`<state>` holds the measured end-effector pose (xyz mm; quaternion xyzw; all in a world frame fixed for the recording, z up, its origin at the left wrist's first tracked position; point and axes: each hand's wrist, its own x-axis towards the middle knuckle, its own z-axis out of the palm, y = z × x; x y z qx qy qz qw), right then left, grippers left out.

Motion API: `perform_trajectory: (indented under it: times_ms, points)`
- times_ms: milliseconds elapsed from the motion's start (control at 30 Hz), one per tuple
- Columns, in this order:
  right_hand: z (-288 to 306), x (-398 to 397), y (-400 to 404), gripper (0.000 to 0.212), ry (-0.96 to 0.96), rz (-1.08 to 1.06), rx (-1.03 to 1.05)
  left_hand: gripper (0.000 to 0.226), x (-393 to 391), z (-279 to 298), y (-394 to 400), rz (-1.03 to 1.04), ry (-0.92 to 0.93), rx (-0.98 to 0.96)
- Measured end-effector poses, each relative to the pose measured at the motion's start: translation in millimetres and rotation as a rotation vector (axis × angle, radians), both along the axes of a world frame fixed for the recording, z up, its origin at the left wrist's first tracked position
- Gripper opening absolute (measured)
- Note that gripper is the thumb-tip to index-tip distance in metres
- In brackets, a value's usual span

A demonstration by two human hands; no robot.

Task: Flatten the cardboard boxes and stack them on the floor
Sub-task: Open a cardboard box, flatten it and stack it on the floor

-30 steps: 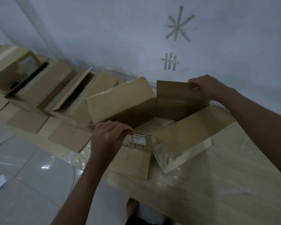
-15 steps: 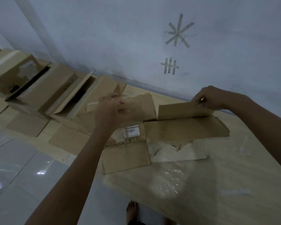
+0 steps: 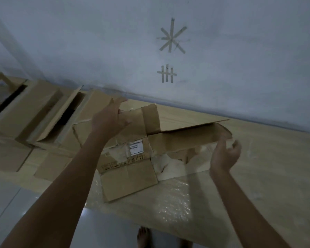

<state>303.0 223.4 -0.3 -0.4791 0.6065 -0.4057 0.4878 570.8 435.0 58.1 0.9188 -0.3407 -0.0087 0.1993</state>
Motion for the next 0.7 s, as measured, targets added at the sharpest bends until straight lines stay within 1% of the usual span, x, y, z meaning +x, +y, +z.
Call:
perform_trajectory:
  times_ms: [33,67,133,167,233,267,367,433,567,633,700]
  points:
    - [-6,4,17,0.072,-0.107,-0.011,0.211,0.062,-1,-1,1,0.000,-0.026,-0.020]
    - [-11,10,32,0.071,-0.194,0.062,0.339,0.053,-2,-2,3,-0.006,-0.059,-0.047]
    - [-13,25,59,0.051,-0.374,0.256,0.447,0.038,-10,-3,9,-0.030,-0.142,-0.113]
    - [-9,34,71,0.054,-0.400,0.335,0.456,0.035,-15,-4,13,-0.040,-0.188,-0.133]
    - [-3,55,88,0.092,-0.400,0.449,0.480,0.034,-30,-6,18,-0.033,-0.255,-0.128]
    - [1,66,93,0.104,-0.401,0.483,0.490,0.033,-38,-6,21,-0.019,-0.267,-0.111]
    - [13,95,99,0.128,-0.415,0.526,0.528,0.023,-64,-5,22,0.036,-0.268,-0.073]
    - [17,112,101,0.136,-0.416,0.515,0.537,0.018,-83,-2,21,0.045,-0.245,-0.076]
    - [28,138,108,0.133,-0.352,0.468,0.480,0.013,-111,3,18,0.036,-0.220,-0.075]
    - [31,147,106,0.118,-0.352,0.410,0.473,0.012,-121,7,16,0.031,-0.190,-0.080]
    - [35,150,101,0.094,-0.291,0.344,0.464,0.017,-127,5,15,-0.028,-0.143,-0.052]
